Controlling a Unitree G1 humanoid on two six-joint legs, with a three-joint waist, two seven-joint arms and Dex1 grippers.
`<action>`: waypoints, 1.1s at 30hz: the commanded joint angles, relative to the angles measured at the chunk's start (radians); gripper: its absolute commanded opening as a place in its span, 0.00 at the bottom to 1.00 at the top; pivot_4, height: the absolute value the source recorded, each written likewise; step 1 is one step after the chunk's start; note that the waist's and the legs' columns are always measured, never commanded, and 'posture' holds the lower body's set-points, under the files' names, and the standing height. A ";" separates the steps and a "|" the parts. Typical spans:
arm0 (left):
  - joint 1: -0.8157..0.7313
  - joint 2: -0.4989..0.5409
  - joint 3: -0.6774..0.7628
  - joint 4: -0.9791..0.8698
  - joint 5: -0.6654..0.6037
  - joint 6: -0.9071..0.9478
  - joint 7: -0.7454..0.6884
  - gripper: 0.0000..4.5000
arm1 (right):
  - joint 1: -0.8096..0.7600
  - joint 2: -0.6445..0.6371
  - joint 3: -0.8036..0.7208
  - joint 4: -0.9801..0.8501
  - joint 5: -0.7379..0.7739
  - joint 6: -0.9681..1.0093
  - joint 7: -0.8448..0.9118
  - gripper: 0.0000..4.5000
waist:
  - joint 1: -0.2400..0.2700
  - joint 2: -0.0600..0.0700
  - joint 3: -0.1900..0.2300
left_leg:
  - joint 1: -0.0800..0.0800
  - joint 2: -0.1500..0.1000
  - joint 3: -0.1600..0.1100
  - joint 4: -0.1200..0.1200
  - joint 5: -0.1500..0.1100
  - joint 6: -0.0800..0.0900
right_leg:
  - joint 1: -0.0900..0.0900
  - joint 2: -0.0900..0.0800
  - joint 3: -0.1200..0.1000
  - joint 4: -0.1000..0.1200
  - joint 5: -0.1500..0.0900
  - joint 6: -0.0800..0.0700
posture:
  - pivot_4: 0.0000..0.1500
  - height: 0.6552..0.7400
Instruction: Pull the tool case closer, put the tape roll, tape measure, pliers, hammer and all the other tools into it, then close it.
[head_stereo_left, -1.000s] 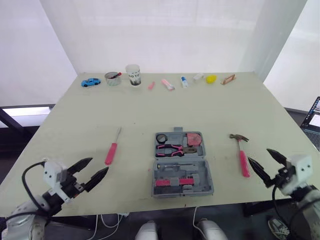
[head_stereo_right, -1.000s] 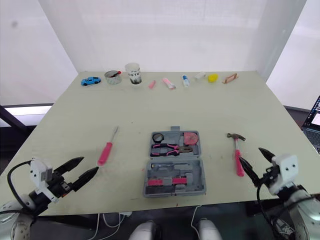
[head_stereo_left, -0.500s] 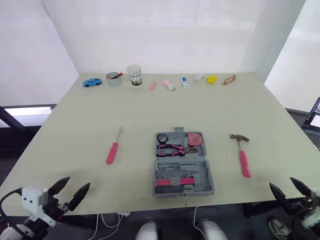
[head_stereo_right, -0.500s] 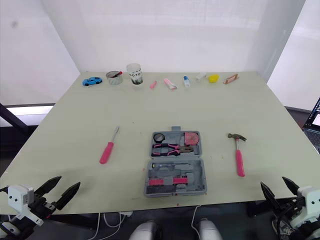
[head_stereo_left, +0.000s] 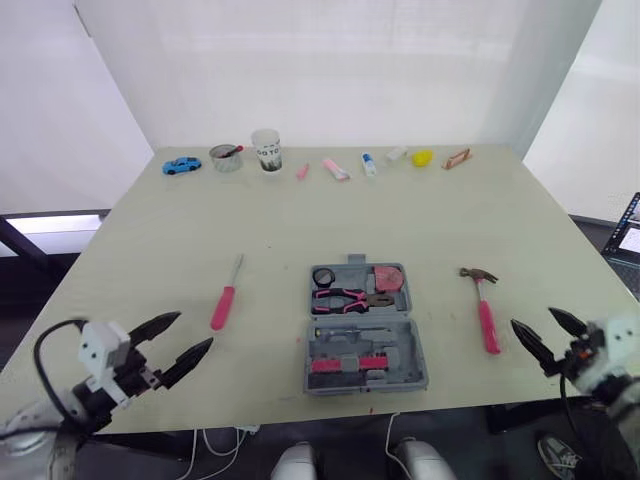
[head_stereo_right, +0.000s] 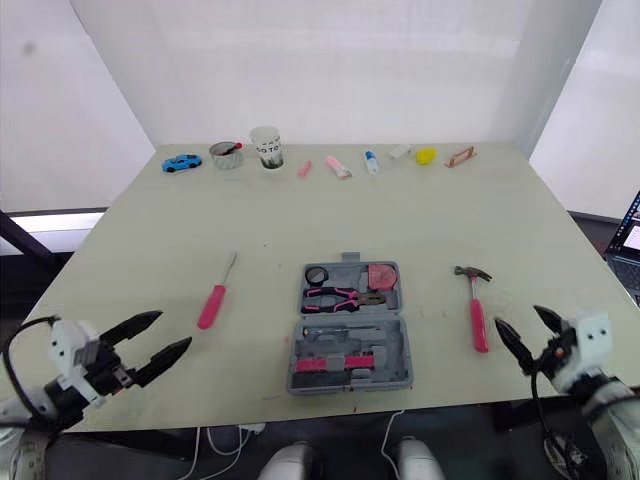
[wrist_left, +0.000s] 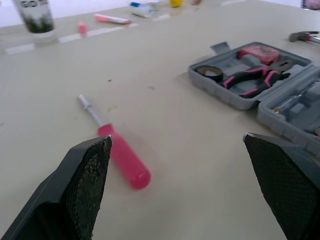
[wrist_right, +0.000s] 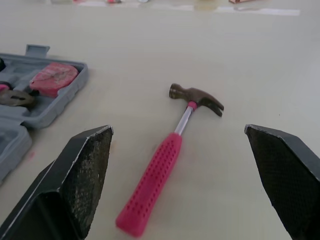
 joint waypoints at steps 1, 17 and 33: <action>-0.040 0.052 -0.045 -0.044 0.026 0.011 -0.039 1.00 | -0.068 -0.026 0.029 -0.015 -0.029 0.089 -0.058 0.99 | 0.000 0.000 0.000 | 0.000 -0.002 0.001 -0.001 0.000 0.000 | 0.000 0.000 0.000 0.000 0.000 0.000 | 1.00 1.00; -0.359 0.086 -0.289 -0.262 -0.042 0.187 -0.173 1.00 | -0.445 0.059 0.206 0.329 -0.175 0.246 -0.211 0.99 | -0.002 0.000 0.001 | -0.001 -0.004 0.000 -0.001 0.000 0.001 | 0.000 0.003 0.000 0.000 0.001 0.001 | 1.00 1.00; -0.456 0.072 -0.343 -0.284 -0.058 0.223 -0.245 1.00 | -0.661 0.179 0.210 0.685 -0.263 0.158 -0.324 0.74 | -0.026 0.000 0.002 | -0.003 -0.004 -0.003 -0.001 0.000 0.001 | 0.000 0.004 0.000 0.000 0.002 0.004 | 1.00 1.00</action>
